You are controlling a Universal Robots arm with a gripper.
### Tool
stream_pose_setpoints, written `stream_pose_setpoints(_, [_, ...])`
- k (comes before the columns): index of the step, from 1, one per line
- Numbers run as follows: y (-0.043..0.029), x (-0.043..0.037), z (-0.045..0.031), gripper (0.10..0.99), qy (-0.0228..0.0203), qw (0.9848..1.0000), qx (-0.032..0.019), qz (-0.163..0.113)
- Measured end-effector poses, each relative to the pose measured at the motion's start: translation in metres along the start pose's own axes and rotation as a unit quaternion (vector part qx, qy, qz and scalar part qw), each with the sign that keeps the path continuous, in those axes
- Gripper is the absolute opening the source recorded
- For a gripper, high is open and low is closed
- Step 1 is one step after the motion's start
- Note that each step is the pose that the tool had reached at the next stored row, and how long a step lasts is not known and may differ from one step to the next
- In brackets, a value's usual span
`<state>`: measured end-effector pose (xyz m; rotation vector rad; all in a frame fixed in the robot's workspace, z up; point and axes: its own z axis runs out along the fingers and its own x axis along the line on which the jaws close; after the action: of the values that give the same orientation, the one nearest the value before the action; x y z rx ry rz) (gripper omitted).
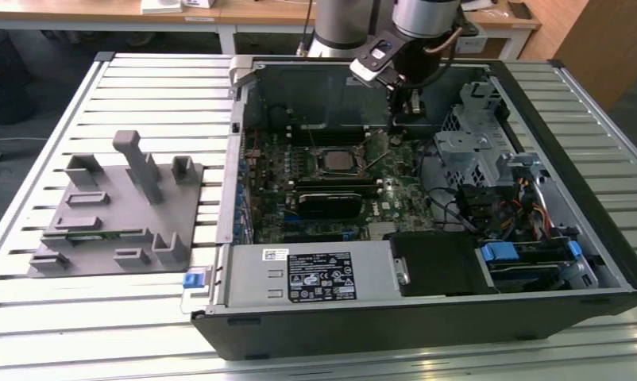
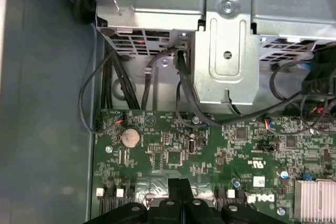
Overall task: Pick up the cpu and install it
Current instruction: 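Close the cpu cover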
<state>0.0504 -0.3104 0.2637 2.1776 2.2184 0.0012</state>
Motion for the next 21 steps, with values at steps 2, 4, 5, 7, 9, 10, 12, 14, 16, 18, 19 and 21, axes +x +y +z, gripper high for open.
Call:
stream_pose_setpoints(2, [0.0025, 0.0011, 0.0019, 0.106, -0.0001, 1.0, 0.0001, 0.0])
stream_pose_setpoints(4, [0.0045, 0.0018, 0.0044, 0.106, -0.0001, 1.0, 0.0001, 0.0])
stream_pose_setpoints(5, [0.0053, 0.002, 0.0056, 0.106, 0.0, 1.0, 0.0001, 0.0])
stream_pose_setpoints(7, [0.0066, 0.0021, 0.0084, 0.106, -0.0001, 1.0, 0.0002, 0.0])
stream_pose_setpoints(9, [0.0068, 0.0021, 0.0118, 0.106, -0.0001, 1.0, 0.0002, 0.0])
stream_pose_setpoints(10, [0.0068, 0.0022, 0.0136, 0.106, -0.0001, 1.0, 0.0002, 0.0])
stream_pose_setpoints(12, [0.0068, 0.0023, 0.0172, 0.106, 0.0, 1.0, 0.0002, 0.0])
stream_pose_setpoints(14, [0.0067, 0.0023, 0.0197, 0.106, 0.0, 1.0, 0.0002, 0.0])
stream_pose_setpoints(16, [0.0046, 0.0024, 0.02, 0.106, -0.0001, 1.0, 0.0003, 0.0])
stream_pose_setpoints(18, [0.0002, 0.0025, 0.02, 0.106, -0.0001, 1.0, 0.0005, 0.0])
stream_pose_setpoints(19, [-0.0024, 0.0025, 0.0199, 0.106, -0.0001, 1.0, 0.0007, 0.0])
stream_pose_setpoints(21, [-0.0081, 0.0026, 0.0198, 0.106, -0.0001, 1.0, 0.0015, 0.0])
